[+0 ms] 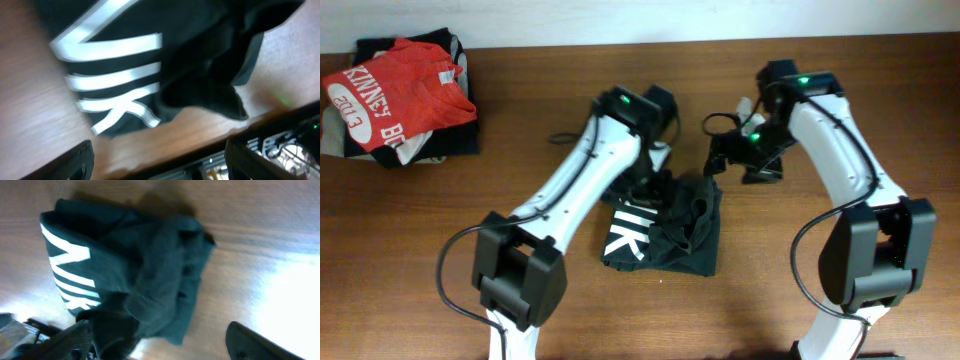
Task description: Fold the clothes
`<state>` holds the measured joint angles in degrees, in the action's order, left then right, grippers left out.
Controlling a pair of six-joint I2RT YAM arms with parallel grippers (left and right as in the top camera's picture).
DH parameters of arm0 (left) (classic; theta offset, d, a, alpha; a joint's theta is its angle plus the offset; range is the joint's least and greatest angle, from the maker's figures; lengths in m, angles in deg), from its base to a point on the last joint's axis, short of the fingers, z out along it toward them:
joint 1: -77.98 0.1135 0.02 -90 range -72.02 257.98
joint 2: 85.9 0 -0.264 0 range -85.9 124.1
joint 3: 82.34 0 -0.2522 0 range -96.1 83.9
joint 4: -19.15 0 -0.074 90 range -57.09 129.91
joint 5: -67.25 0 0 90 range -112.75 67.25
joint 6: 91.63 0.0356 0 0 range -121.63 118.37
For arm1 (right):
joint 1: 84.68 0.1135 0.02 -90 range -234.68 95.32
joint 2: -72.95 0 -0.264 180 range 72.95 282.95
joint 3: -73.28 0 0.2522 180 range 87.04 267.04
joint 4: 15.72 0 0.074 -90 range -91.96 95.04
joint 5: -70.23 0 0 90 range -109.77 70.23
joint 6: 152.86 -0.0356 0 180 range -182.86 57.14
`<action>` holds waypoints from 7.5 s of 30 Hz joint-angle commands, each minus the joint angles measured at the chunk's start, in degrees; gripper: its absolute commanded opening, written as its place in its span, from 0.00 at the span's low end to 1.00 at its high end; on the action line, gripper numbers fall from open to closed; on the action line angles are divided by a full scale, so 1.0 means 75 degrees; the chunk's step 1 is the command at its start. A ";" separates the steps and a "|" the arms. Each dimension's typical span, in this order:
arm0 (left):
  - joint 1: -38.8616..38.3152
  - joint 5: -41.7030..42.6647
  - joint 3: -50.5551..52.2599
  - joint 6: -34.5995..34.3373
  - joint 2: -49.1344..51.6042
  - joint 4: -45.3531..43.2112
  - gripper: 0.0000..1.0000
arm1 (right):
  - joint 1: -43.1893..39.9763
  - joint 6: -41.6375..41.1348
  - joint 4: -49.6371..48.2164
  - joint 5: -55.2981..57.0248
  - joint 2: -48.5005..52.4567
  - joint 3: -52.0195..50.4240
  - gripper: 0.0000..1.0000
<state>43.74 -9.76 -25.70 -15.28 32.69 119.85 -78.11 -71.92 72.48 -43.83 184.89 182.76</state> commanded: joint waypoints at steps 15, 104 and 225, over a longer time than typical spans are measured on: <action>-0.1416 0.0562 0.1376 0.1597 -0.0070 -0.1542 0.87 | -0.0437 -0.0597 -0.0207 0.0562 0.0006 0.0137 0.75; 0.4543 -0.1970 0.1751 0.4817 -0.0052 -0.5587 0.01 | 0.0070 -0.0863 0.1247 0.2439 -0.0449 0.0737 0.99; 0.7181 0.0152 -0.4092 0.0545 0.3719 -0.6406 0.54 | 0.0638 -0.1460 0.0761 0.2495 -0.0376 -0.0979 0.99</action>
<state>98.95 -8.23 -56.21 -11.54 57.28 75.39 -73.69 -82.39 78.31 -25.20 182.09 175.83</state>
